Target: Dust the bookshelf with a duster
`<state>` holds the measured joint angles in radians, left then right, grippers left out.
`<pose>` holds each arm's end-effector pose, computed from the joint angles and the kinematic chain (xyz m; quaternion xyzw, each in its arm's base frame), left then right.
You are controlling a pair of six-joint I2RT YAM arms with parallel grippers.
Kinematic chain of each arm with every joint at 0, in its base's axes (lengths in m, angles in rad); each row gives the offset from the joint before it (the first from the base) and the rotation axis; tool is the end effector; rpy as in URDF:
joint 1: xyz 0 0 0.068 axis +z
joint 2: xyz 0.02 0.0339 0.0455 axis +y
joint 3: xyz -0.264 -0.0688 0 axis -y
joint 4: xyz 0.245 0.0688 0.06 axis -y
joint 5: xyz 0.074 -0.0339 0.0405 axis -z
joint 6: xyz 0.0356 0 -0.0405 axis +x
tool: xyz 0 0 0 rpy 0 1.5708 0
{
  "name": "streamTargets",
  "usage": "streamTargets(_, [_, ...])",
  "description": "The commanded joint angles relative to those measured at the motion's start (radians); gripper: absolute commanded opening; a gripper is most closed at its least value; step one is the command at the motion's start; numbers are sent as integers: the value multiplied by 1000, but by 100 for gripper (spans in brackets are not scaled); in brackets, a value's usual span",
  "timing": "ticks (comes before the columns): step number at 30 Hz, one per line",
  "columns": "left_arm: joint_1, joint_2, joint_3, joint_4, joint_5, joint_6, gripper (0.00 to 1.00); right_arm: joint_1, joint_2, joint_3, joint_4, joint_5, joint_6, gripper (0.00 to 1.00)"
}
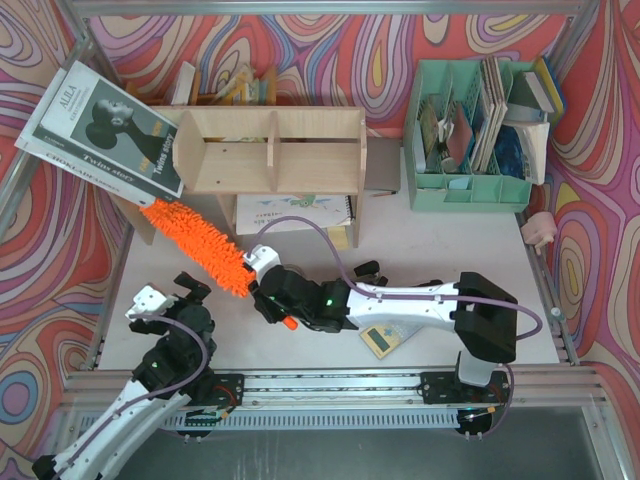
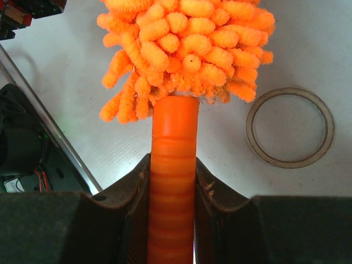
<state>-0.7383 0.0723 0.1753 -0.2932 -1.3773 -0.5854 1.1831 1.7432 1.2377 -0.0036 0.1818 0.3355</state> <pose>0.0780 -0.0237 0.2022 -0.3580 0.6245 0.0844 0.6890 0.1587 0.3715 0.2543 -0.3113 0.8017 0.2903 0.4196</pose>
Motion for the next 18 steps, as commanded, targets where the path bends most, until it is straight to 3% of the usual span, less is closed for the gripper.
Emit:
streamTargets(1, [5,-29,-13,-3,-20,21,98,10,-91,-34,251,-86,-58,0])
streamTargets(10, [5,-62,-12,-12,0,47,98,10,-156,-87,260,30,-25,0])
streamTargets(18, [5,-67,-17,-2,-2,59,98,10,-110,-83,226,-41,16,0])
